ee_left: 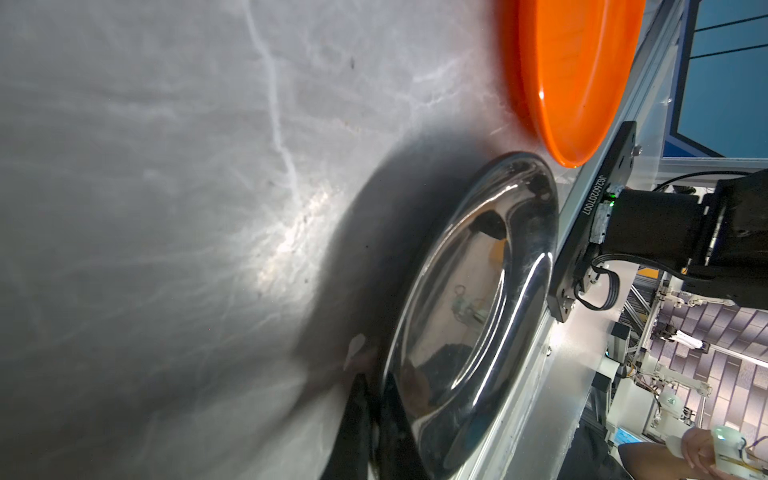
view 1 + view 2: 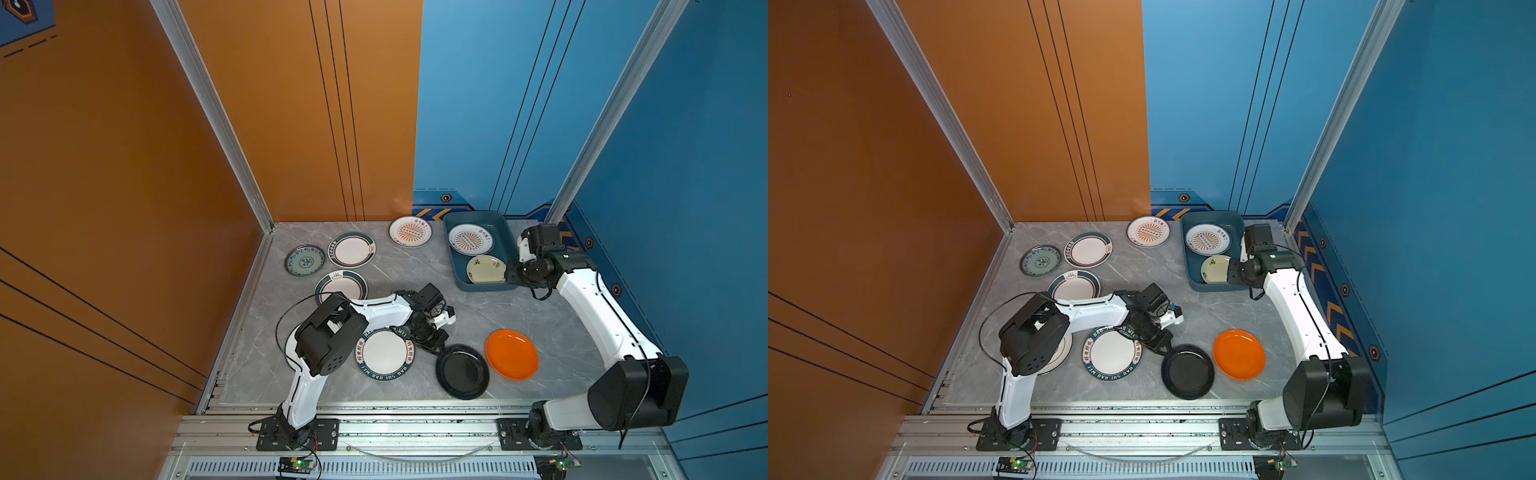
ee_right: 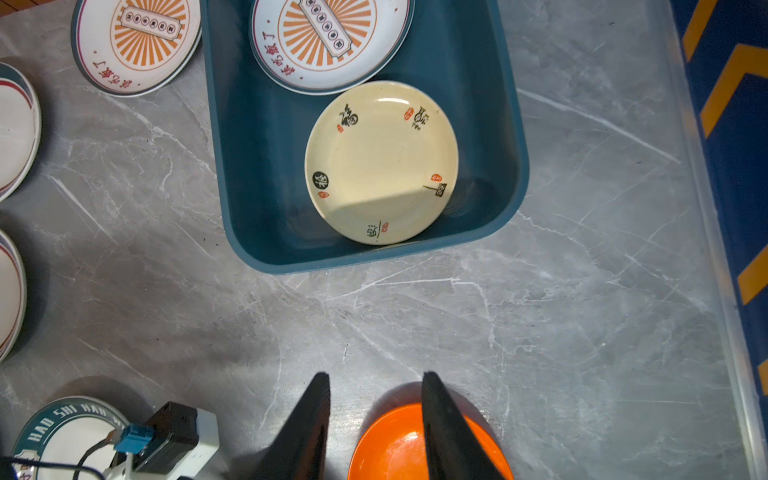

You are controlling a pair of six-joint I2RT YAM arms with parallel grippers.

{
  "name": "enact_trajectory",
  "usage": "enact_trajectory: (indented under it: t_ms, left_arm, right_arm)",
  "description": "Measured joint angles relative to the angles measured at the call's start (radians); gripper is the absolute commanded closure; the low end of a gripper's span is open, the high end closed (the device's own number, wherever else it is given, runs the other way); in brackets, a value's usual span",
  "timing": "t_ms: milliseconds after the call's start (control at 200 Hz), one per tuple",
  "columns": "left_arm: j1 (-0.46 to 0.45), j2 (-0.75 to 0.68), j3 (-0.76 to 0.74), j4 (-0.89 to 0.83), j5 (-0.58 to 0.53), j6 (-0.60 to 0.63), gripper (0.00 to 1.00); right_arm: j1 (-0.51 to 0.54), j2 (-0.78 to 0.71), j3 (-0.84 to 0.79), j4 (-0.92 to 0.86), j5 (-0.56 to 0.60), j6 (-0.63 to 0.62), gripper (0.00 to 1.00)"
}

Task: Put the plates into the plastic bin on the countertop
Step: 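Grasp the black plate with left gripper while right gripper leaves the bin, then tilt the black plate up with left gripper while right gripper grasps its rim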

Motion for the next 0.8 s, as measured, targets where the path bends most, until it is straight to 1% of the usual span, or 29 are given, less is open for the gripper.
enact_trajectory:
  t_ms: [135, 240, 431, 591, 616, 686, 796]
  left_arm:
    - [0.038, 0.0, 0.0, -0.003, 0.0, 0.0, 1.0]
    - [0.091, 0.0, 0.0, -0.003, 0.0, 0.0, 1.0]
    - [0.243, -0.01, 0.007, -0.009, 0.003, 0.001, 1.0]
    - [0.348, -0.064, 0.02, -0.018, 0.003, -0.005, 1.0]
    - [0.359, -0.075, 0.024, -0.018, 0.005, -0.007, 1.0]
    - [0.378, -0.107, 0.038, -0.018, 0.013, -0.012, 1.0]
    - [0.384, -0.148, 0.064, -0.017, 0.034, -0.019, 1.0]
  right_arm:
    - [0.028, -0.032, -0.062, 0.026, -0.054, 0.003, 0.6]
    - [0.042, -0.061, -0.106, 0.056, -0.145, 0.007, 0.56]
    - [0.072, -0.085, -0.198, 0.151, -0.333, 0.016, 0.5]
    - [0.084, -0.082, -0.25, 0.23, -0.449, 0.043, 0.45]
    - [0.085, -0.079, -0.254, 0.244, -0.462, 0.05, 0.43]
    - [0.088, -0.062, -0.264, 0.291, -0.504, 0.069, 0.43]
    - [0.105, -0.01, -0.27, 0.358, -0.544, 0.097, 0.42]
